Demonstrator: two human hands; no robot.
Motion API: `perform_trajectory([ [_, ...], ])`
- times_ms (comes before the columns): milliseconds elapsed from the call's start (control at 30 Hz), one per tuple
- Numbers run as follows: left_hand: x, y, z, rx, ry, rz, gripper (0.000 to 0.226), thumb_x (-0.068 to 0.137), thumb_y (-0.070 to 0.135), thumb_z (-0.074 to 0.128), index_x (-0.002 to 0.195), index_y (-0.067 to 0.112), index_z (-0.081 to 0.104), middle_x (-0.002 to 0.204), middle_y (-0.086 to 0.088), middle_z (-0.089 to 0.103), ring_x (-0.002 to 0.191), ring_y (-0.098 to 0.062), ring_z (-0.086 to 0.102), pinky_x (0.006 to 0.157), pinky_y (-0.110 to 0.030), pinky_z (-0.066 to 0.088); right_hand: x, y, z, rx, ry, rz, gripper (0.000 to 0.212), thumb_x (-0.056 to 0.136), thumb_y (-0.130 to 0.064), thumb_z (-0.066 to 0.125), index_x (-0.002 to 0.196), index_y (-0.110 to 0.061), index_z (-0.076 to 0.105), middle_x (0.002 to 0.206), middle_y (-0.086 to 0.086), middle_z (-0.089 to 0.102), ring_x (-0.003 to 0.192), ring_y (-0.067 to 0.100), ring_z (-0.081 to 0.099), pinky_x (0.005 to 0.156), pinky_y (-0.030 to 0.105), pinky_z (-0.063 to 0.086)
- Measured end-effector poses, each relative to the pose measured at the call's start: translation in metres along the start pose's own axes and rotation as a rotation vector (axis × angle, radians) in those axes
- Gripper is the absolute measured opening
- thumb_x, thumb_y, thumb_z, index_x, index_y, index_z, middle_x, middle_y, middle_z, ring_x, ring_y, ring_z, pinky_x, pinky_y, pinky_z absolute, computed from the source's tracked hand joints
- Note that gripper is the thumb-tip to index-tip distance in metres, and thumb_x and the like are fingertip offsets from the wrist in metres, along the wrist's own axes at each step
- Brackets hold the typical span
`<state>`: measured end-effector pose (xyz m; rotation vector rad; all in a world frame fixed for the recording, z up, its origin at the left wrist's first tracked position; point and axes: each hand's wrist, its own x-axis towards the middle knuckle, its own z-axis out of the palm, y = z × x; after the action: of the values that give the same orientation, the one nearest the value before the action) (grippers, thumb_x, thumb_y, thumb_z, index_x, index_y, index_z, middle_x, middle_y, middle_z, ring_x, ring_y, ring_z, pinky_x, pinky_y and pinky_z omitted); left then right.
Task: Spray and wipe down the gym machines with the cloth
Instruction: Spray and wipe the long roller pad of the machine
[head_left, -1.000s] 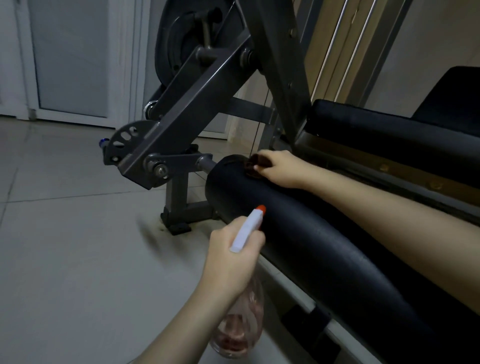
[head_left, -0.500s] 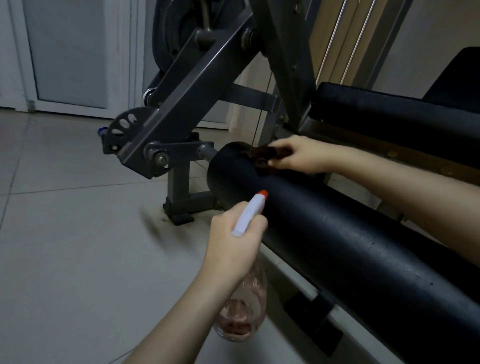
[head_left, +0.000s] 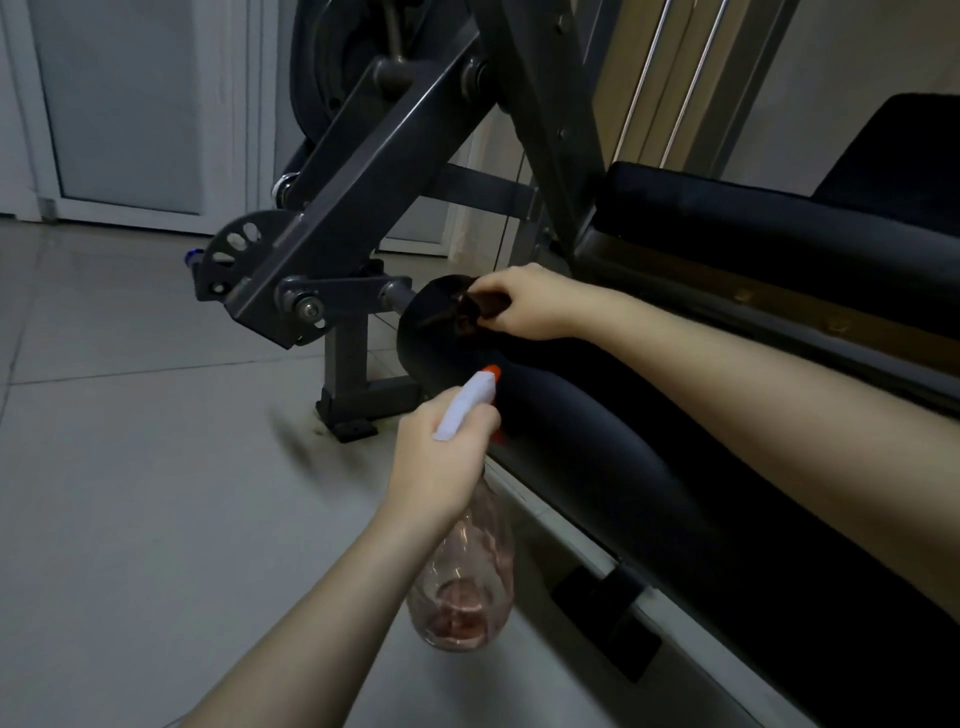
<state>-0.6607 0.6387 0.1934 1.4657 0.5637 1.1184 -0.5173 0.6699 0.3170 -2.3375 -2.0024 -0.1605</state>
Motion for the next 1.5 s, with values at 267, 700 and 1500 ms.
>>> perform_trajectory([
  [267,-0.002,0.008,0.0,0.022,-0.032,-0.006,0.013,0.091,0.019,0.053,0.079,0.025,0.05,0.086,0.003,0.052,0.079,-0.01,0.051,0.076,-0.032,0.044,-0.115,0.027,-0.019,0.062,-0.027,-0.027,0.033,0.084,-0.022,0.065,0.116,-0.032,0.063,0.105,-0.012,0.064,0.098,0.004,0.059,0.09,0.027,0.047],
  [700,-0.026,0.028,0.015,0.126,-0.089,0.029,0.005,0.089,0.019,0.053,0.086,0.022,0.051,0.09,-0.016,0.061,0.083,-0.027,0.056,0.077,-0.046,0.047,-0.123,0.031,-0.011,0.197,0.057,0.194,0.03,0.087,-0.043,0.06,0.113,-0.031,0.056,0.101,-0.008,0.06,0.091,0.009,0.056,0.071,0.02,0.04],
  [1500,-0.066,0.047,0.037,0.198,-0.187,0.131,0.026,0.086,0.021,0.054,0.083,-0.004,0.057,0.067,-0.013,0.053,0.06,-0.028,0.048,0.056,-0.039,0.04,-0.198,0.041,-0.01,0.173,0.242,0.263,0.029,0.097,-0.037,0.044,0.103,-0.017,0.065,0.096,-0.003,0.065,0.088,0.009,0.06,0.076,0.027,0.047],
])
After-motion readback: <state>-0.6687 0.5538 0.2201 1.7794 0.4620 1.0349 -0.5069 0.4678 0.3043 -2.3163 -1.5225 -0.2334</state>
